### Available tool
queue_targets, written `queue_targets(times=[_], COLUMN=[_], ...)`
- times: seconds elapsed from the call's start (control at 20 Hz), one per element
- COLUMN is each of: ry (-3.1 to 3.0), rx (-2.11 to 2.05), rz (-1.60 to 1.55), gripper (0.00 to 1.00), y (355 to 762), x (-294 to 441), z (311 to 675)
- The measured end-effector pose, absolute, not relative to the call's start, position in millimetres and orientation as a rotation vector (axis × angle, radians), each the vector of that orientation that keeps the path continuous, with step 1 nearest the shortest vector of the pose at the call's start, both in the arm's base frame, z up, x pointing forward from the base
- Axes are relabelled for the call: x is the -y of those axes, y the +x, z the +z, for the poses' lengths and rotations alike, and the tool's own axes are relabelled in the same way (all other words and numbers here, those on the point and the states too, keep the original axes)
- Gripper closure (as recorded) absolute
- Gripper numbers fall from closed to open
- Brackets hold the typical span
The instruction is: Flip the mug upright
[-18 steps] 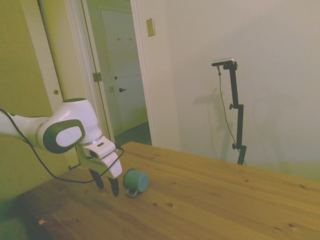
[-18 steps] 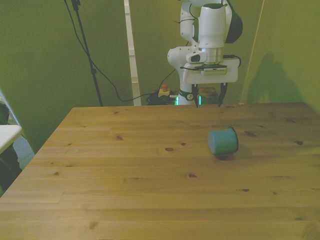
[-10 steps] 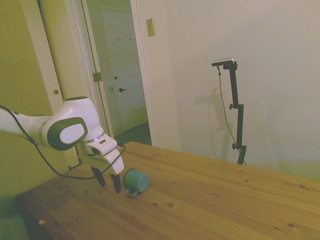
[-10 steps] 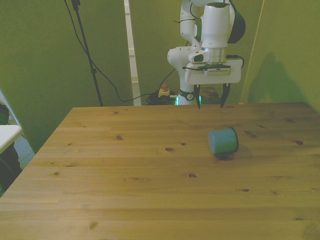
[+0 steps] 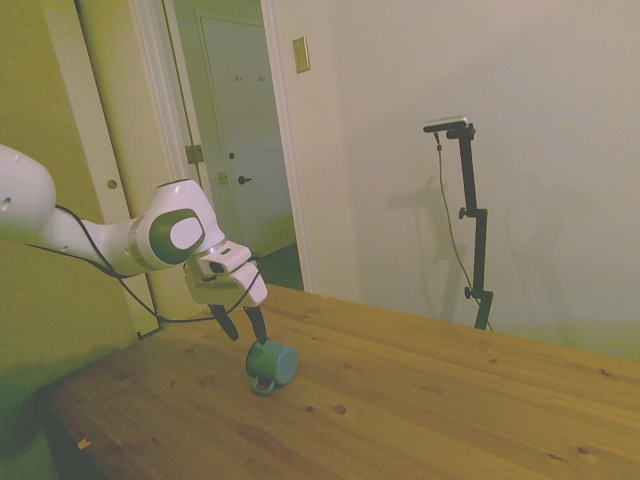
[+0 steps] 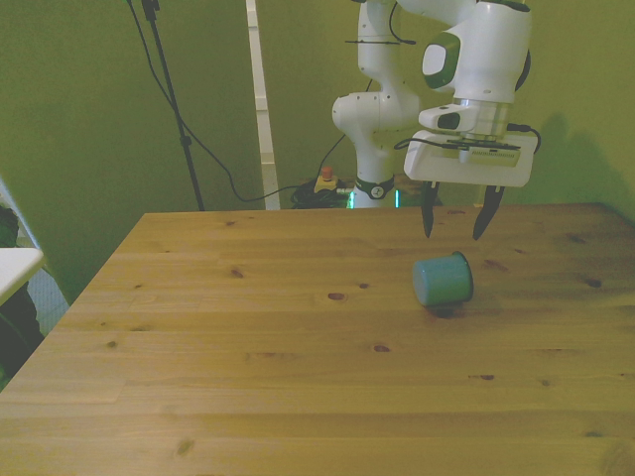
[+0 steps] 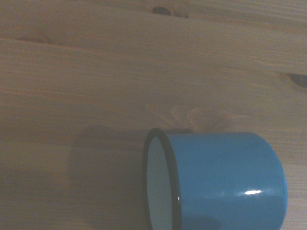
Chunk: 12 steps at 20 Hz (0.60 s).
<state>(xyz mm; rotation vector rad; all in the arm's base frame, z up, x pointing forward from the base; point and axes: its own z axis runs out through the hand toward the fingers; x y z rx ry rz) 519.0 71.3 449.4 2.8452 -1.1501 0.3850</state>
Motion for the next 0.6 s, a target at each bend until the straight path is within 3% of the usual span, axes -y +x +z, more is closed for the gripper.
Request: queue_targets(times=[0.6], ry=[2.671], rx=[1.009], rz=[0.405], gripper=[0.00], y=[542.6], x=[-130.6], z=[429.7])
